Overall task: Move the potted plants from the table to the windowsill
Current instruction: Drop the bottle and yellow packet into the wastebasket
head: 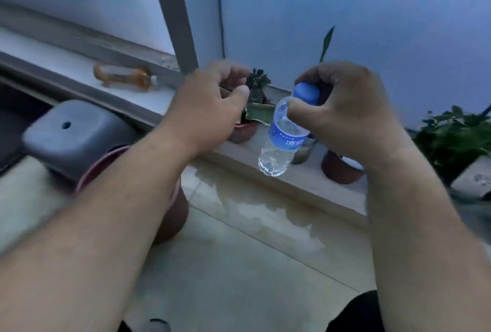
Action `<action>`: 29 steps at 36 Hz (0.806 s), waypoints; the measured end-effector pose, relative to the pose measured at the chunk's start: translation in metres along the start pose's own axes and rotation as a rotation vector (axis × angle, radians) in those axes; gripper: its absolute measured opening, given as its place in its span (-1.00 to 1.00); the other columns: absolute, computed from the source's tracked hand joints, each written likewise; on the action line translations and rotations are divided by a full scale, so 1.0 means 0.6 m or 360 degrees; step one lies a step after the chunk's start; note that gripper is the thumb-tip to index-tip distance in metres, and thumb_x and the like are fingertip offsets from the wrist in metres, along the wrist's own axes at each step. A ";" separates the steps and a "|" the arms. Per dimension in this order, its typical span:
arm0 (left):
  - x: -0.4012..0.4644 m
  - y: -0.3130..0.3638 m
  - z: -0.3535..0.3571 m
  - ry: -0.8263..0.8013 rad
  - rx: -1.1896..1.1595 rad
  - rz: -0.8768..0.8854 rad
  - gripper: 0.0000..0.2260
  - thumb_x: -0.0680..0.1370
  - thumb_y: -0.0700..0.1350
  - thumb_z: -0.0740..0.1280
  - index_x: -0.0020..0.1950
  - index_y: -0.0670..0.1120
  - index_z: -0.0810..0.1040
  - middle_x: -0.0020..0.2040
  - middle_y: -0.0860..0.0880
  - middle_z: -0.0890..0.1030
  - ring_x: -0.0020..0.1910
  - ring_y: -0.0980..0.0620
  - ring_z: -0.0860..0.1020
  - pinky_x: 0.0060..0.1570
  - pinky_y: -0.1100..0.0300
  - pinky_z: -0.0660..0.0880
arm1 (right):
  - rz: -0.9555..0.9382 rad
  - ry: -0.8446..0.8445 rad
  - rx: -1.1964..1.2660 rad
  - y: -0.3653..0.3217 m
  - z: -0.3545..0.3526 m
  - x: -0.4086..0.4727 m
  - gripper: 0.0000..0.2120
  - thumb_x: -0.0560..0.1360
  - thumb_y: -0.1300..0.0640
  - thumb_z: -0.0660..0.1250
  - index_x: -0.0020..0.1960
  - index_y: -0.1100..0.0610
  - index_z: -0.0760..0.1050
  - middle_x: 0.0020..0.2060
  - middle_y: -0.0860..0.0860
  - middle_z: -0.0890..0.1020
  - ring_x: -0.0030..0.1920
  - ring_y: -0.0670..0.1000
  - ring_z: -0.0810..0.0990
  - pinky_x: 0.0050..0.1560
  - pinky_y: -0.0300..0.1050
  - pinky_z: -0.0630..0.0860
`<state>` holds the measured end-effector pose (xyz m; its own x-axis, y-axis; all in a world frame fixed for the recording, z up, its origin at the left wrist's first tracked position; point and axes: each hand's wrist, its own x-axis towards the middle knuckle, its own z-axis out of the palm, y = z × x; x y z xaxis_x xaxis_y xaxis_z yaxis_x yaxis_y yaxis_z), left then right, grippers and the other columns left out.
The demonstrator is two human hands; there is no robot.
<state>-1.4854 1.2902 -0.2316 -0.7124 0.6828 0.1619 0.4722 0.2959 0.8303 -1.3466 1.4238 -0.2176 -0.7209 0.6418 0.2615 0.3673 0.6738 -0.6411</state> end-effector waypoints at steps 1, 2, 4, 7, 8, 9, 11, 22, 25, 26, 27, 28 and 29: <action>-0.006 -0.010 -0.032 0.0062 0.0071 -0.0027 -0.84 0.56 -0.09 0.35 0.10 0.13 0.57 0.03 0.14 0.65 -0.09 0.24 0.63 -0.09 0.34 0.55 | -0.0058 -0.0048 0.0030 -0.024 0.024 0.008 -0.85 0.33 0.06 0.44 -0.11 0.05 0.65 -0.25 -0.06 0.67 -0.23 -0.07 0.61 -0.17 -0.10 0.57; -0.014 -0.018 -0.063 0.0120 0.0124 -0.0063 -0.83 0.55 -0.07 0.35 0.12 0.12 0.58 0.05 0.14 0.66 -0.03 0.20 0.64 0.02 0.27 0.55 | -0.0111 -0.0108 0.0052 -0.048 0.046 0.014 -0.85 0.33 0.06 0.44 -0.11 0.07 0.64 -0.24 -0.04 0.66 -0.22 -0.06 0.61 -0.16 -0.08 0.57; -0.033 -0.037 -0.119 0.0225 0.0162 -0.0167 -0.80 0.55 -0.07 0.36 0.17 0.06 0.60 0.04 0.13 0.66 -0.01 0.18 0.62 0.06 0.26 0.51 | -0.0219 -0.0252 0.0093 -0.097 0.086 0.020 -0.84 0.35 0.06 0.44 -0.09 0.07 0.65 -0.19 -0.03 0.65 -0.17 -0.04 0.61 -0.12 -0.06 0.57; -0.069 -0.054 -0.185 0.0280 0.0260 -0.0299 -0.77 0.55 -0.08 0.36 0.20 0.04 0.60 0.03 0.13 0.66 -0.08 0.19 0.61 0.03 0.29 0.50 | -0.0403 -0.0396 0.0146 -0.155 0.138 0.021 -0.80 0.38 0.04 0.44 -0.04 0.08 0.65 -0.15 -0.03 0.64 -0.12 -0.03 0.60 -0.09 -0.10 0.56; -0.079 -0.060 -0.198 0.0257 0.0304 -0.0337 -0.77 0.55 -0.08 0.36 0.21 0.03 0.60 0.04 0.13 0.66 -0.08 0.17 0.61 0.05 0.28 0.49 | -0.0453 -0.0428 0.0156 -0.168 0.151 0.020 -0.79 0.39 0.03 0.44 -0.02 0.08 0.65 -0.14 -0.03 0.64 -0.12 -0.04 0.59 -0.10 -0.15 0.53; -0.090 -0.069 -0.209 0.0251 0.0331 -0.0377 -0.76 0.55 -0.10 0.36 0.21 0.03 0.61 0.04 0.12 0.66 -0.07 0.16 0.61 0.07 0.26 0.49 | -0.0511 -0.0455 0.0166 -0.177 0.164 0.017 -0.79 0.40 0.03 0.45 0.00 0.08 0.65 -0.13 -0.02 0.62 -0.12 -0.04 0.57 -0.10 -0.18 0.49; -0.116 -0.090 -0.244 0.0307 0.0373 -0.0465 -0.76 0.55 -0.12 0.35 0.20 0.05 0.61 0.03 0.13 0.67 -0.08 0.16 0.59 0.07 0.19 0.50 | -0.0614 -0.0544 0.0189 -0.208 0.196 0.012 -0.78 0.42 0.03 0.44 0.02 0.10 0.64 -0.11 -0.01 0.59 -0.11 -0.05 0.52 -0.07 -0.17 0.46; -0.084 -0.180 -0.295 0.0067 0.0533 -0.0505 -0.74 0.55 -0.08 0.32 0.23 0.12 0.56 0.04 0.20 0.61 -0.07 0.19 0.60 0.09 0.15 0.51 | -0.0678 -0.0943 -0.0019 -0.260 0.372 -0.013 -0.86 0.39 0.07 0.39 -0.09 0.05 0.47 -0.12 0.04 0.50 -0.12 0.09 0.55 -0.17 0.01 0.51; -0.050 -0.212 -0.295 -0.0160 0.0549 -0.0460 -0.70 0.55 -0.08 0.30 0.28 0.10 0.53 0.10 0.15 0.61 -0.01 0.12 0.59 0.15 0.14 0.51 | -0.0531 -0.1041 -0.0208 -0.248 0.441 -0.015 -0.83 0.38 0.09 0.34 -0.05 0.11 0.52 -0.07 0.05 0.56 -0.15 0.13 0.60 -0.20 0.04 0.57; -0.039 -0.220 -0.293 -0.0203 0.0546 -0.0437 -0.69 0.55 -0.08 0.29 0.29 0.10 0.52 0.11 0.14 0.60 0.04 0.10 0.58 0.19 0.11 0.50 | -0.0476 -0.1055 -0.0252 -0.242 0.461 -0.015 -0.84 0.39 0.09 0.33 -0.07 0.12 0.53 -0.09 0.05 0.57 -0.16 0.13 0.60 -0.21 0.07 0.59; -0.031 -0.224 -0.290 -0.0220 0.0545 -0.0415 -0.68 0.55 -0.07 0.28 0.30 0.11 0.51 0.12 0.14 0.59 0.08 0.07 0.57 0.22 0.07 0.50 | -0.0462 -0.1072 -0.0298 -0.235 0.473 -0.016 -0.85 0.39 0.10 0.32 -0.10 0.14 0.54 -0.12 0.05 0.57 -0.18 0.13 0.59 -0.23 0.06 0.58; -0.023 -0.234 -0.289 -0.0252 0.0547 -0.0385 -0.67 0.55 -0.07 0.27 0.31 0.11 0.50 0.14 0.13 0.59 0.11 0.05 0.57 0.24 0.03 0.50 | -0.0442 -0.1091 -0.0353 -0.231 0.492 -0.017 -0.87 0.39 0.10 0.33 -0.13 0.16 0.54 -0.16 0.04 0.57 -0.19 0.13 0.58 -0.25 0.03 0.54; -0.016 -0.245 -0.290 -0.0289 0.0556 -0.0361 -0.66 0.54 -0.06 0.27 0.32 0.11 0.50 0.16 0.12 0.59 0.13 0.03 0.56 0.24 0.00 0.50 | -0.0416 -0.1114 -0.0409 -0.229 0.508 -0.018 -0.87 0.39 0.10 0.34 -0.14 0.16 0.54 -0.17 0.04 0.57 -0.18 0.13 0.56 -0.26 -0.01 0.49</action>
<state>-1.6384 1.1238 -0.2626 -0.7303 0.6715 -0.1253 0.4836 0.6378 0.5994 -1.5682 1.2129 -0.3524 -0.9735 0.1288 -0.1888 0.1977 0.8892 -0.4126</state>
